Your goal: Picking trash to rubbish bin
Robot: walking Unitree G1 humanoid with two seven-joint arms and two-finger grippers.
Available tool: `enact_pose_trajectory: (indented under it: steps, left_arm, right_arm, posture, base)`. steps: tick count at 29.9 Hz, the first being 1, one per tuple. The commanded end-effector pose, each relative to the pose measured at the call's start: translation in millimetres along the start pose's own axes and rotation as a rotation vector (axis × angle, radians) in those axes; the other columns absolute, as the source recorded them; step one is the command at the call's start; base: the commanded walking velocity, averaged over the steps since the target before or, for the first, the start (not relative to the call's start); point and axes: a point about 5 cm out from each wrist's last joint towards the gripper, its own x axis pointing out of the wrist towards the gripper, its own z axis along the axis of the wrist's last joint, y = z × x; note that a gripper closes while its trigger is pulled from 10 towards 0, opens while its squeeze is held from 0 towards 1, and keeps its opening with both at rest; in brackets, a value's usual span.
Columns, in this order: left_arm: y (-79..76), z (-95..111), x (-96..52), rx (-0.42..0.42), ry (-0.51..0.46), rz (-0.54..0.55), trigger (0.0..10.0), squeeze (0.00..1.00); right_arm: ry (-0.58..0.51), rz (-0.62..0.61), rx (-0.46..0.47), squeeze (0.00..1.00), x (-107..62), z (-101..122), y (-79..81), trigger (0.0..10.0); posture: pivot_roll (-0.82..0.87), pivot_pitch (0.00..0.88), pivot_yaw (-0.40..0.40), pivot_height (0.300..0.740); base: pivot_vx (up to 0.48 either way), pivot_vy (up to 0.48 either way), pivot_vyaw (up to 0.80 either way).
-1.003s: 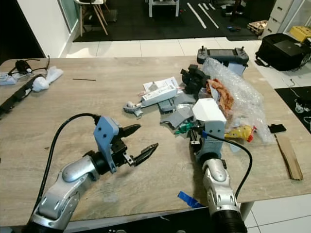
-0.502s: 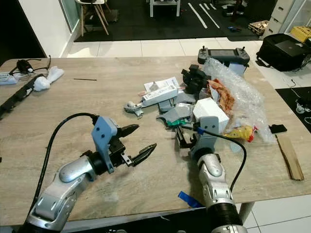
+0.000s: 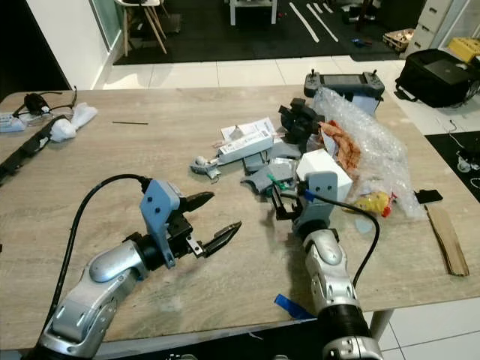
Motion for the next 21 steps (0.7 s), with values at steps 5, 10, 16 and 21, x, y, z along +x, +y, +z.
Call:
enact_pose_trajectory:
  steps: [5, 10, 16, 21]
  left_arm:
    - [0.1, -3, -5.5, -0.006, 0.031, 0.007, 10.0, 0.00]
    - [0.1, -3, -4.8, -0.005, 0.031, 0.010, 10.0, 0.00]
    - [2.3, -2, -5.0, 0.002, 0.031, 0.025, 10.0, 0.00]
    - [3.5, -2, -3.9, 0.003, 0.030, 0.028, 10.0, 0.00]
  right_arm:
    - [0.027, 0.019, 0.014, 0.00, 5.6, -5, -2.4, 10.0]
    - [0.043, 0.033, 0.018, 0.00, 10.4, -5, -3.6, 10.0]
    - [0.021, 0.061, 0.032, 0.00, 13.2, -2, 0.1, 0.0]
    - [0.006, 0.070, 0.037, 0.00, 13.4, 0, 3.0, 0.0]
  posture:
    - [-0.01, 0.172, 0.041, 0.740]
    - [-0.01, 0.174, 0.040, 0.740]
    - [-0.01, 0.176, 0.035, 0.740]
    - [-0.01, 0.168, 0.035, 0.740]
  base:
    - [0.000, 0.000, 0.00]
    - [0.000, 0.000, 0.00]
    - [0.000, 0.000, 0.00]
    - [0.000, 0.000, 0.00]
